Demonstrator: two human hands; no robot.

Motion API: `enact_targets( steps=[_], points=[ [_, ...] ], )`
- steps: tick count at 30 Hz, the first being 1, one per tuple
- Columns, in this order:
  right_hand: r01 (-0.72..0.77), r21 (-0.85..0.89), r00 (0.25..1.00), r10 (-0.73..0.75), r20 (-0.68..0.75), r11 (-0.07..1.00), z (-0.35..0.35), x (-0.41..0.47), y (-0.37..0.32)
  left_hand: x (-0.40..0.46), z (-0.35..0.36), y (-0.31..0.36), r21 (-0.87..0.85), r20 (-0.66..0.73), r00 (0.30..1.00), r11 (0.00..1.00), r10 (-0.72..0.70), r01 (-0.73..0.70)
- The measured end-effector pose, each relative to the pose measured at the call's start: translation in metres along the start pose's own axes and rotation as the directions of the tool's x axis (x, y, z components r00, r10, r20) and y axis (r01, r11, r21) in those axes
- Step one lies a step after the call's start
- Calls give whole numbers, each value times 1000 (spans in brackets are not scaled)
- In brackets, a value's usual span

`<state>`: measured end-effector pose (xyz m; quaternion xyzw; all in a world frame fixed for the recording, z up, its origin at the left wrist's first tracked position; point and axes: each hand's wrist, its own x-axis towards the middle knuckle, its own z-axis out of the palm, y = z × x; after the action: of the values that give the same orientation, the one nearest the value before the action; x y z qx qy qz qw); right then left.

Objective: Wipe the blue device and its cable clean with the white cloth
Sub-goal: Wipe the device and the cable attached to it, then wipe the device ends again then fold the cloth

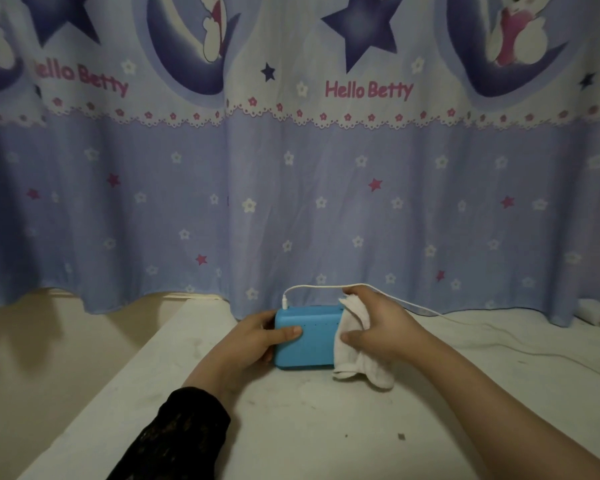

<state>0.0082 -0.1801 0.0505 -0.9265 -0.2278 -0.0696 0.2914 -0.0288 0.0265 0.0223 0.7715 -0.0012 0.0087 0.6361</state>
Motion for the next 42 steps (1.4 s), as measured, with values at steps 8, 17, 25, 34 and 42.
enact_targets(
  steps=[8, 17, 25, 34, 42],
  points=[
    [114, 19, 993, -113, -33, 993, -1, 0, 1, 5, -3, -1, -22, -73, 995, 997, -74, 72],
    [84, -159, 991, -65, 120, 984, -1, -7, -1, 8, 1, -2, 42, -156, 985, 996, -77, 84],
    [57, -153, 993, -40, 108, 987, -4, -4, 1, 6, -17, -2, 335, 148, 988, 942, -42, -11],
    [28, -271, 986, 19, 168, 962, -8, -7, -2, 7, -14, -9, 202, 132, 990, 977, 47, -73],
    [24, -281, 996, -48, -77, 959, 10, -5, -22, 3, -10, -6, 94, 110, 994, 995, 11, -21]
  ],
)
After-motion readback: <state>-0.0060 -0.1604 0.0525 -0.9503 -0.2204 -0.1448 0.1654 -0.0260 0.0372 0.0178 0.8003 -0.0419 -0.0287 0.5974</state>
